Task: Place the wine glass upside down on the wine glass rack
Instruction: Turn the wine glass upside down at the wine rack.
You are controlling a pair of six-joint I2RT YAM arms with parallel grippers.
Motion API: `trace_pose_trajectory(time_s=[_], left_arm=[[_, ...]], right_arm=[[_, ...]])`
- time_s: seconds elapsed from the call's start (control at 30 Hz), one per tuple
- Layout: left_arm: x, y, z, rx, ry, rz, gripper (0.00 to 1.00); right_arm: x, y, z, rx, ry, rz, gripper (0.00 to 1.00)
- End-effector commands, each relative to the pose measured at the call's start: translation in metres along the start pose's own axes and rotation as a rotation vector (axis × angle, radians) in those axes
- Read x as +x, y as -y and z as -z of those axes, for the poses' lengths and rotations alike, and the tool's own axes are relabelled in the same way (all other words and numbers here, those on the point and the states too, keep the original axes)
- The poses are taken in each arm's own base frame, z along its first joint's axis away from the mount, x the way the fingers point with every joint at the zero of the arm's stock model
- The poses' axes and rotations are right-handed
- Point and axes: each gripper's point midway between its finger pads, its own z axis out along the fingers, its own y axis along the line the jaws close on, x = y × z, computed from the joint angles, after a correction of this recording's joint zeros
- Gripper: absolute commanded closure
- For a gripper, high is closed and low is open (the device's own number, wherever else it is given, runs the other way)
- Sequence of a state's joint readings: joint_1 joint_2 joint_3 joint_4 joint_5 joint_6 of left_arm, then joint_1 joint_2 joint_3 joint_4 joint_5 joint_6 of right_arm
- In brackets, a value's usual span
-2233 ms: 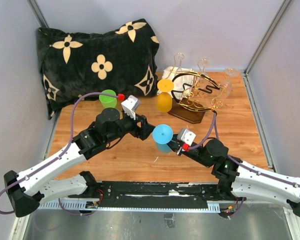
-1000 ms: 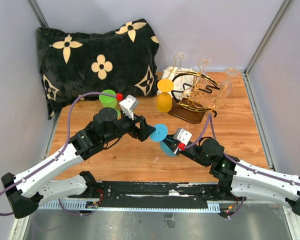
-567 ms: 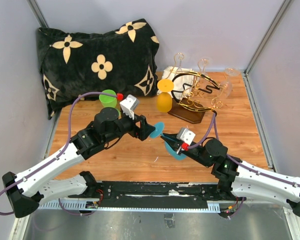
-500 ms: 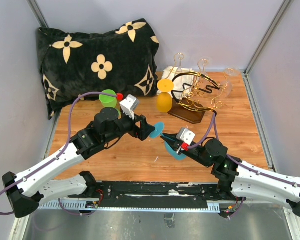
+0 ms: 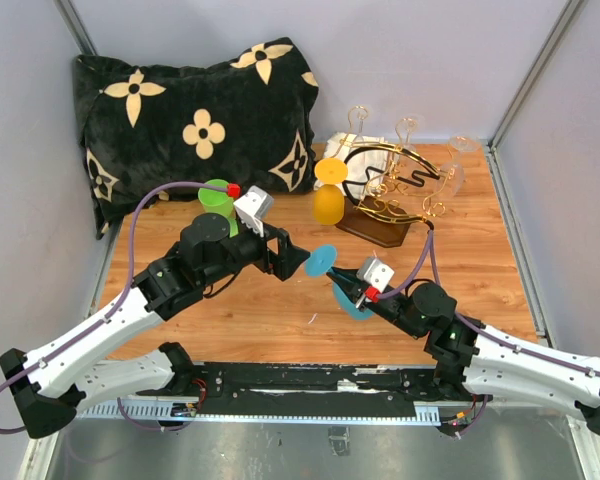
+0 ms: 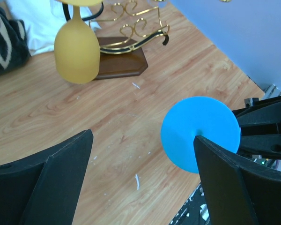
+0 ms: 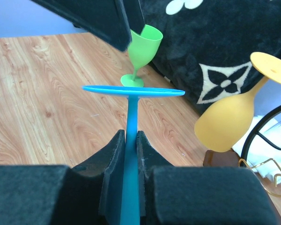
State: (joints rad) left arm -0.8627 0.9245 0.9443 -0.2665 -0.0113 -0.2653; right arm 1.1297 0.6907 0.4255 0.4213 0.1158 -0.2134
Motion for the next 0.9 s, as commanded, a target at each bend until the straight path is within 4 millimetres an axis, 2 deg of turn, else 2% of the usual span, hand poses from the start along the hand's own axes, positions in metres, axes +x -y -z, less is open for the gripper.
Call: trace_pose_trajectory(time_s=[0.0, 0.3, 0.43, 0.67, 0.87], left_arm=[[-0.032, 0.005, 0.015, 0.007, 0.099, -0.037, 0.06], [-0.025, 0.002, 0.015, 0.003, 0.081, -0.076, 0.04], [-0.022, -0.003, 0.017, -0.021, 0.083, -0.078, 0.01], [-0.007, -0.01, 0.021, -0.035, 0.05, -0.107, 0.0], [0.001, -0.009, 0.021, -0.024, 0.037, -0.095, 0.0]], right_arm=[[-0.003, 0.019, 0.006, 0.096, 0.028, -0.018, 1.0], [0.003, 0.039, 0.015, 0.183, 0.041, -0.025, 1.0], [0.0, 0.064, 0.027, 0.27, 0.12, -0.077, 1.0], [-0.02, 0.099, 0.057, 0.451, 0.304, -0.106, 0.99], [-0.023, 0.128, 0.068, 0.581, 0.323, -0.083, 1.0]])
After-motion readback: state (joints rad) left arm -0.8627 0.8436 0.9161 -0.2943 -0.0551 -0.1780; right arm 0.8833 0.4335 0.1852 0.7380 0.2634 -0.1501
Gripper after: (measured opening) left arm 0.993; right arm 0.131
